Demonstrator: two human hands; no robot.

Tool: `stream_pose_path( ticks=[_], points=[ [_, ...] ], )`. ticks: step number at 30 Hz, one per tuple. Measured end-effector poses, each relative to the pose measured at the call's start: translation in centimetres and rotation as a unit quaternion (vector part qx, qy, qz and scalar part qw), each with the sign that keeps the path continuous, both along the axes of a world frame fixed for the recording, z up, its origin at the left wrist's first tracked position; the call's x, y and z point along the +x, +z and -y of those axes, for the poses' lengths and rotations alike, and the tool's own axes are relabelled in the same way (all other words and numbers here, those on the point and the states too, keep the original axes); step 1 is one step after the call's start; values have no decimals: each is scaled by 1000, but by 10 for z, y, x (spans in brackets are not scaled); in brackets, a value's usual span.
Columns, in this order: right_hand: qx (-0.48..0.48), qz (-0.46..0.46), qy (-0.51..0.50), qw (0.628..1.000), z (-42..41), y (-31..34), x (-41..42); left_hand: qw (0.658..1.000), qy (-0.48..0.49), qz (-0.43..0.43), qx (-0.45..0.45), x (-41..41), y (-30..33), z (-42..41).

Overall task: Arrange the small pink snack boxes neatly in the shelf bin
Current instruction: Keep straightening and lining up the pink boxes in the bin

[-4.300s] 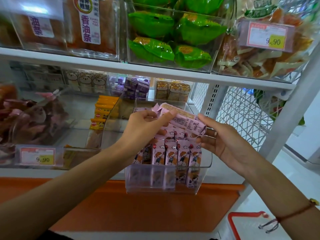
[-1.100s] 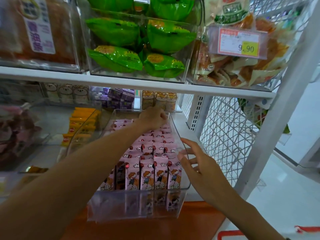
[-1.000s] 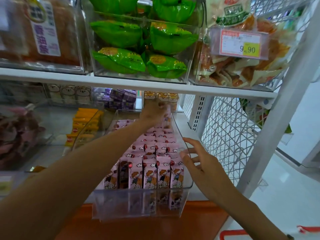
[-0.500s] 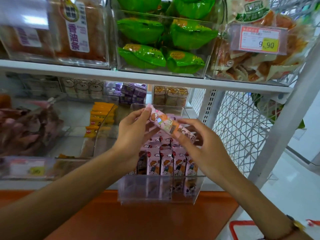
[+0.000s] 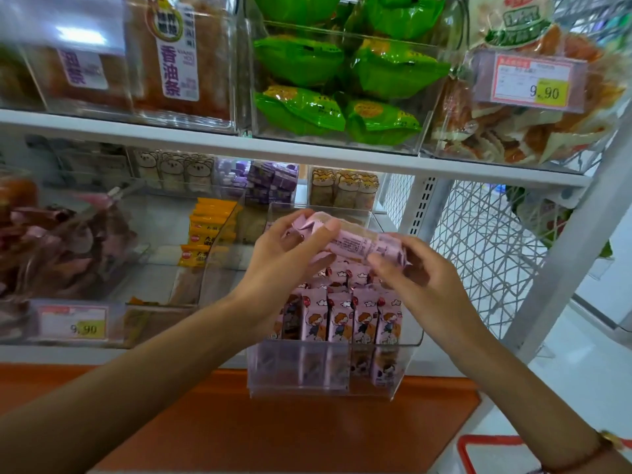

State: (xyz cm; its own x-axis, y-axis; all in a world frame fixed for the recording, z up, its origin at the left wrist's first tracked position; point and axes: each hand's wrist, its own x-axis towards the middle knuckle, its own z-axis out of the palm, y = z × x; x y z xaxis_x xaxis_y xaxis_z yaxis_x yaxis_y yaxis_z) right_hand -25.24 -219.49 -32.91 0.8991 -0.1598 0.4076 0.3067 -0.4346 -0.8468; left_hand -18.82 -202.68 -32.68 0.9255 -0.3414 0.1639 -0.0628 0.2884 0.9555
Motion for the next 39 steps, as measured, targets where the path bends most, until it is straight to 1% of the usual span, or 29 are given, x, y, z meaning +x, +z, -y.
stream_pose_path(
  ticks=[2, 5, 7, 10, 13, 18, 21, 24, 25, 28, 31, 34, 36, 37, 39],
  points=[
    [-3, 36, -4, 999, 2, 0, 0, 1000, -10, 26, 0, 1, 1, 0],
    [-11, 94, -8, 995, 8, -1, 0, 997, -1, 61, 46, 2, -2, 0],
    [-38, 123, -8, 992, 11, -3, -1, 995, 9, 75, 67, 1, -6, -1],
    [-68, 153, -14, 986, 15, -4, 0, 993, 21, 101, 58, -1, -7, -1],
    [-66, 164, -19, 984, 17, -4, 0, 993, 31, 111, 42, 0, -7, 0],
    [-66, 153, -33, 986, 16, -5, 0, 993, 27, 115, 25, -4, -3, 1],
    [-70, 99, -40, 992, 13, -4, 2, 989, 39, 137, 42, -6, 6, -1],
    [-48, 22, 1, 999, 12, -5, 3, 976, 31, 207, 57, -11, 15, -1],
    [-57, 9, 22, 998, 11, -6, 3, 971, 22, 233, 54, -15, 17, 0],
    [-123, 20, 58, 990, 5, -9, 1, 944, 14, 322, 70, -29, 17, 5],
    [-121, 35, 73, 989, 4, -10, 2, 922, 30, 374, 97, -36, 14, 11],
    [-146, 27, 53, 987, 5, -11, 2, 924, 50, 365, 100, -36, 15, 11],
    [-147, 8, 61, 987, 4, -11, 1, 938, 65, 330, 83, -32, 17, 8],
    [-126, -5, 77, 989, 2, -11, 1, 949, 73, 299, 72, -28, 18, 6],
    [-46, -28, 106, 993, 1, -10, -1, 971, 85, 217, 50, -19, 18, 1]
  ],
)
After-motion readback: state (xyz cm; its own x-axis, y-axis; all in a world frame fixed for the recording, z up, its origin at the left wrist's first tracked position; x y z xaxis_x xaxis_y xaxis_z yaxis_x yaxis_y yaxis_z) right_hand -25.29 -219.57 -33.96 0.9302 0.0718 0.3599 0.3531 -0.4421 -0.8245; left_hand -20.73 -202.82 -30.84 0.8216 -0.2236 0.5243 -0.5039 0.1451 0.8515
